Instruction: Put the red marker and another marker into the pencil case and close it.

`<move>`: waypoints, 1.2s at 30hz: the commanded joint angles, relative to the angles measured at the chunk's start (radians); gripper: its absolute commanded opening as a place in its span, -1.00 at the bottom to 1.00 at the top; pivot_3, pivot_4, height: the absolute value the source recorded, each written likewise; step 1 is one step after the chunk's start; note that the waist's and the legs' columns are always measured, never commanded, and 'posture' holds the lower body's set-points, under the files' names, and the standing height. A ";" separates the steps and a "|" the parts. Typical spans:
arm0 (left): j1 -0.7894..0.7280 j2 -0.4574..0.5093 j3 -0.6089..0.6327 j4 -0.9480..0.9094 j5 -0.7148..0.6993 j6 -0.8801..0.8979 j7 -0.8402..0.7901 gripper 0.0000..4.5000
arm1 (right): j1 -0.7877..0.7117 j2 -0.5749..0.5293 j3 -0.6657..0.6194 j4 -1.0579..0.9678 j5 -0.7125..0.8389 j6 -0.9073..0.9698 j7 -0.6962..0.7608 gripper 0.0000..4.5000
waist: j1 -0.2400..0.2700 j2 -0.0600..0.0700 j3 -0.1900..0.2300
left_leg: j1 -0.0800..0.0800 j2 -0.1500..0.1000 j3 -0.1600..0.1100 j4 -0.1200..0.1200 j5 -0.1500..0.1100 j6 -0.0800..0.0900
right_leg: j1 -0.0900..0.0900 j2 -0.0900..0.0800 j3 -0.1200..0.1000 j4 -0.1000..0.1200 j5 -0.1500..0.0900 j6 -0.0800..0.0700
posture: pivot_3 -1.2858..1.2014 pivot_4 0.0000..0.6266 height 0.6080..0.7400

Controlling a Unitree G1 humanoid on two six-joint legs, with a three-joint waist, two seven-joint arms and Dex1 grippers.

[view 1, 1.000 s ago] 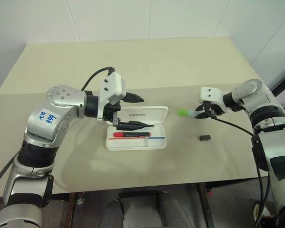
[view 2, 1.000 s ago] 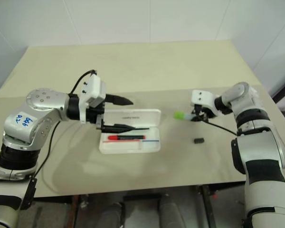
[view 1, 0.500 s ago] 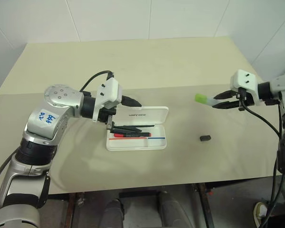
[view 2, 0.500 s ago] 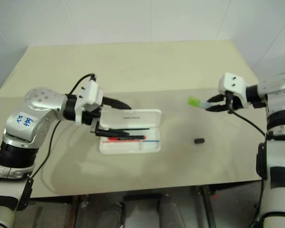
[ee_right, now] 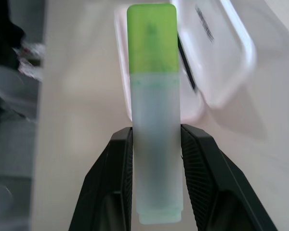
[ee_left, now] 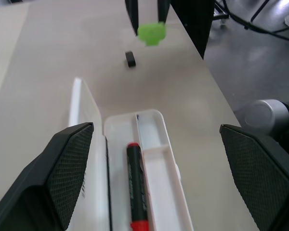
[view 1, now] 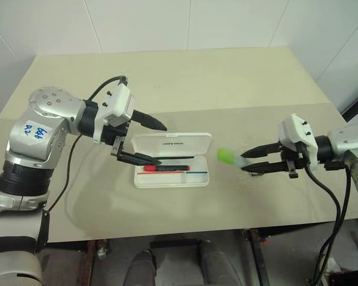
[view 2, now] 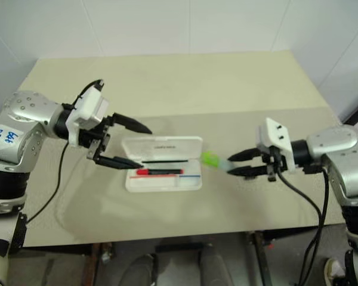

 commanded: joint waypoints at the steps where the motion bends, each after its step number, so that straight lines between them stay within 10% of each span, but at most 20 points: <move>1: 0.019 0.031 0.037 -0.046 -0.015 0.013 0.002 1.00 | -0.007 0.049 -0.022 -0.105 0.078 0.076 -0.098 -0.50 | 0.003 -0.001 0.000 | 0.000 0.000 0.000 0.000 0.000 0.000 | 0.000 0.000 0.000 0.000 0.000 0.000 | 0.03 -0.52 1.00; 36: 0.423 0.267 0.199 0.052 0.067 -0.267 -0.038 1.00 | -0.134 0.478 0.454 0.088 -0.321 -0.135 -0.360 -0.50 | 0.006 -0.003 -0.001 | -0.002 0.001 0.000 -0.004 -0.001 0.001 | -0.003 0.000 -0.002 -0.002 -0.001 -0.003 | 0.03 -0.52 1.00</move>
